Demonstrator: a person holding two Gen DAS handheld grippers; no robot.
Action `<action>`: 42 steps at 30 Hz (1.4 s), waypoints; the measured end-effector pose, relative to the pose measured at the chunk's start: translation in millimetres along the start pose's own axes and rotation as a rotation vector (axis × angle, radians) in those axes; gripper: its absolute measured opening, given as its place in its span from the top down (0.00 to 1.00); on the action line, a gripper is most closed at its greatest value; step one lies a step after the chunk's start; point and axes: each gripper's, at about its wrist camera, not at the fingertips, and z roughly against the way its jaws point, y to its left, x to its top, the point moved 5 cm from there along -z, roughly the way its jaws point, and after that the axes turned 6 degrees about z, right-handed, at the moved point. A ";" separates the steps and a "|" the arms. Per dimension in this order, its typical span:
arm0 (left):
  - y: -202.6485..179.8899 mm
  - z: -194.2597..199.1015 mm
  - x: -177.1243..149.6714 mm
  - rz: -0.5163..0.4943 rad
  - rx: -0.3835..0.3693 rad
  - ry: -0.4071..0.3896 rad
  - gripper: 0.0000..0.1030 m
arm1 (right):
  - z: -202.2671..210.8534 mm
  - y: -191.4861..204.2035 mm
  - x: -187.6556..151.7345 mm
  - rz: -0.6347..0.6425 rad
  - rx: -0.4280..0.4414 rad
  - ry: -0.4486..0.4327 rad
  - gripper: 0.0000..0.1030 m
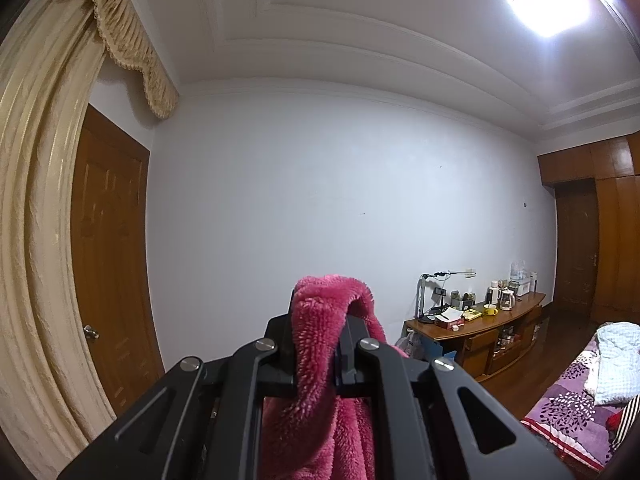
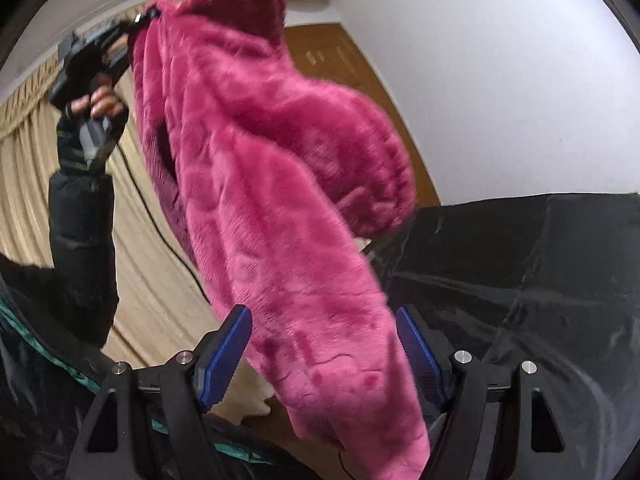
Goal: Fold clothes
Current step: 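Lift the fleece high with both grippers, holding it spread between them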
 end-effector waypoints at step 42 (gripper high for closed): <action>63.7 25.8 -102.5 0.122 0.063 0.206 0.87 | 227.8 55.0 165.2 0.536 -1.103 -0.536 0.89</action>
